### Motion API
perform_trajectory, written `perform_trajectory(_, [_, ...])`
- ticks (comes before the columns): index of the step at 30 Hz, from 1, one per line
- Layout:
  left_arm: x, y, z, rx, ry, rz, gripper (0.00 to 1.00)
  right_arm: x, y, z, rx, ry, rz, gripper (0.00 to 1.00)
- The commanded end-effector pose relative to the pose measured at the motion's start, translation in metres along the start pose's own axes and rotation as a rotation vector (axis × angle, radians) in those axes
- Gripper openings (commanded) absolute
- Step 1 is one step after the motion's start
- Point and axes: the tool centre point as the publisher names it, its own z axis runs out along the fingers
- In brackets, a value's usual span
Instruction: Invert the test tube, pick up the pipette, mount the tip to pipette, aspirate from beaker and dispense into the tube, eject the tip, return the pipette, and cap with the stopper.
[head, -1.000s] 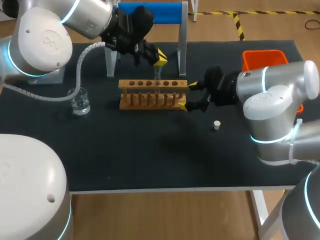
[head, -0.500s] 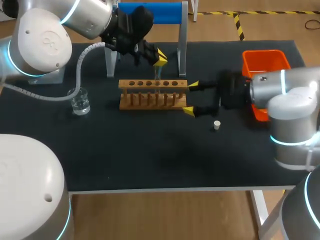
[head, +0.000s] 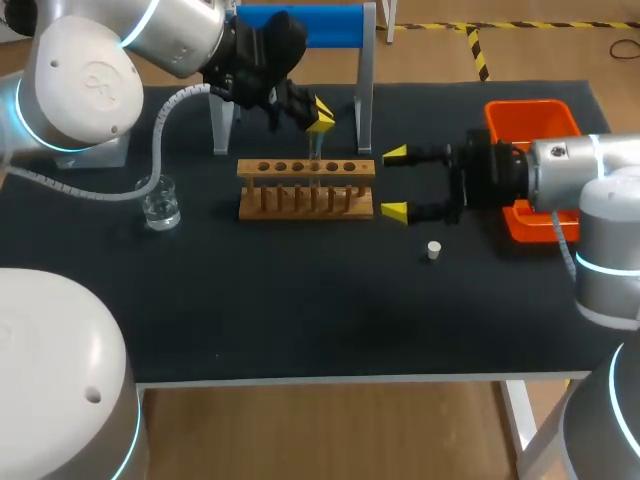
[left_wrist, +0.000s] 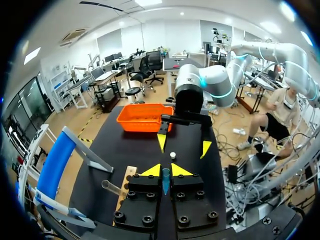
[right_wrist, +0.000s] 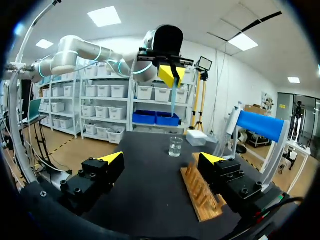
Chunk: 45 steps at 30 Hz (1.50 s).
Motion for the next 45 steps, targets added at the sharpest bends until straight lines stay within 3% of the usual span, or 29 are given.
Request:
perform_trajectory(1, [0.0,0.0,-0.001,-0.003,0.002,-0.001,0.0,-0.006,0.01,0.017,-0.021,0.021,-0.011,1.0])
perform_trajectory(13, [0.0,0.0,-0.001,-0.003,0.002,-0.001,0.0,-0.006,0.037,0.055,-0.1,0.122,0.004,1.0])
perform_trajectory(24, [0.0,0.0,-0.001,-0.003,0.002,-0.001,0.0,-0.017,0.047,0.068,-0.162,0.103,0.045,0.98])
perform_trajectory(28, [0.0,0.0,-0.001,-0.003,0.002,-0.001,0.0,-0.022,0.051,0.074,-0.176,0.1,0.045,0.9])
perform_trajectory(37, [0.0,0.0,-0.001,-0.003,0.002,-0.001,0.0,-0.023,0.064,0.079,-0.229,0.124,0.047,0.5])
perform_trajectory(45, [0.0,0.0,-0.001,-0.003,0.002,-0.001,0.0,-0.021,0.068,0.083,-0.261,0.135,0.061,0.48])
